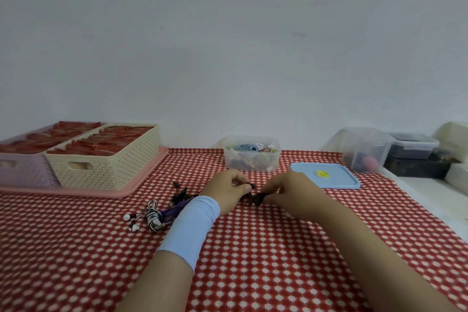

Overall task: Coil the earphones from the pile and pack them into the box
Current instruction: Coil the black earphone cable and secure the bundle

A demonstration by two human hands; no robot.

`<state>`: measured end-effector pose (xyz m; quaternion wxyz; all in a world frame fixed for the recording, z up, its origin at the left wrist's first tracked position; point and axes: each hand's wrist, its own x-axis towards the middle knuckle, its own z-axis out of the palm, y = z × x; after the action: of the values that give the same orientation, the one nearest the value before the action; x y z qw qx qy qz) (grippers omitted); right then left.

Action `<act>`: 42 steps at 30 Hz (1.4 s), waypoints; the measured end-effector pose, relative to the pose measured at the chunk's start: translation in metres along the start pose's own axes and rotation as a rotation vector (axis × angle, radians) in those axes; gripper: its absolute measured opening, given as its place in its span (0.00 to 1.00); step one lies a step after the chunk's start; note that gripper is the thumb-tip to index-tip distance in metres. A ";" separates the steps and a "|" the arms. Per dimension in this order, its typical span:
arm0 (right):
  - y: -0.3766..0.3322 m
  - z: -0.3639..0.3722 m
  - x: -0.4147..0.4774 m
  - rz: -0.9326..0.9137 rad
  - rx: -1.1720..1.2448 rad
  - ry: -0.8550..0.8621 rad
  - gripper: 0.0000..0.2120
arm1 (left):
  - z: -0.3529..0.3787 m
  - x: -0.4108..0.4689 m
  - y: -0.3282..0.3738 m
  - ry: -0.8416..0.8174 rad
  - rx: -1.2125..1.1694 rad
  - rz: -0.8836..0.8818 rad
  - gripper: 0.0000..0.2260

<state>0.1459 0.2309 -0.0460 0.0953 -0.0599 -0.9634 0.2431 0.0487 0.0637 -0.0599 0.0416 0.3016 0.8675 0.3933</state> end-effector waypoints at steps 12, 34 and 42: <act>-0.024 -0.058 0.089 -0.048 0.150 0.312 0.03 | -0.070 0.073 0.043 0.035 -0.372 -0.059 0.02; 0.010 -0.002 0.204 0.116 -0.132 0.137 0.08 | -0.057 0.158 -0.028 -0.048 0.222 0.044 0.17; 0.009 -0.008 0.195 0.001 -0.057 0.159 0.13 | -0.064 0.141 -0.030 -0.103 0.251 0.140 0.20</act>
<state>-0.0420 0.2741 -0.0138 0.1696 -0.0824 -0.9593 0.2104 -0.1007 0.0849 -0.0139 0.0204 0.3838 0.8835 0.2680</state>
